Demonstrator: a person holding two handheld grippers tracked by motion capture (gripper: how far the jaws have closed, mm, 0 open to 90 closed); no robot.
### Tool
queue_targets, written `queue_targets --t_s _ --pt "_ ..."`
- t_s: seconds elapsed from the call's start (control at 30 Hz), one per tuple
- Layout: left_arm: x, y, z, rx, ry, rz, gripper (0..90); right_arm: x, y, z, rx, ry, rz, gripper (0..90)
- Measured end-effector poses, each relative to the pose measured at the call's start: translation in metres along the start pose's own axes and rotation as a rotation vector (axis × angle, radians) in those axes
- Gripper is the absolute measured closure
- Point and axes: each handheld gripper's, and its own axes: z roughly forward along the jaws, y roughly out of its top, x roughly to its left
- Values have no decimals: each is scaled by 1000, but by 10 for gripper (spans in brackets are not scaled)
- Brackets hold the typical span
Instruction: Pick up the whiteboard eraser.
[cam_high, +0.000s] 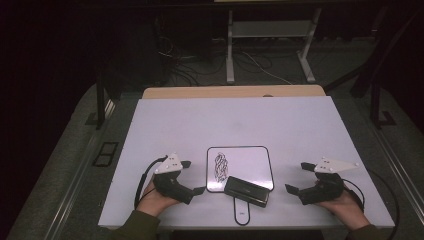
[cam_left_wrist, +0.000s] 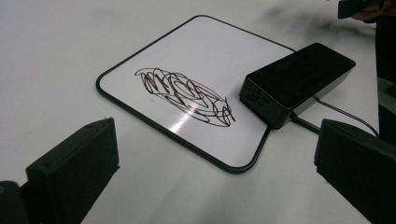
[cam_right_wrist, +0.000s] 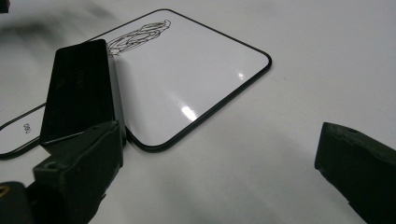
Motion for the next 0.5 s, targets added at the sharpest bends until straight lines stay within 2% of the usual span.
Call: queue_targets --t_s 0.27,0.43,0.5 --pt "0 0 1 8 -3 -4 0 -4 0 -4 -6 3 16 1" --pt "-2 0 -1 16 14 9 0 -5 1 -3 -8 14 20 1" --pt "-2 0 -2 22 14 1 0 -5 2 -2 -5 13 16 1"
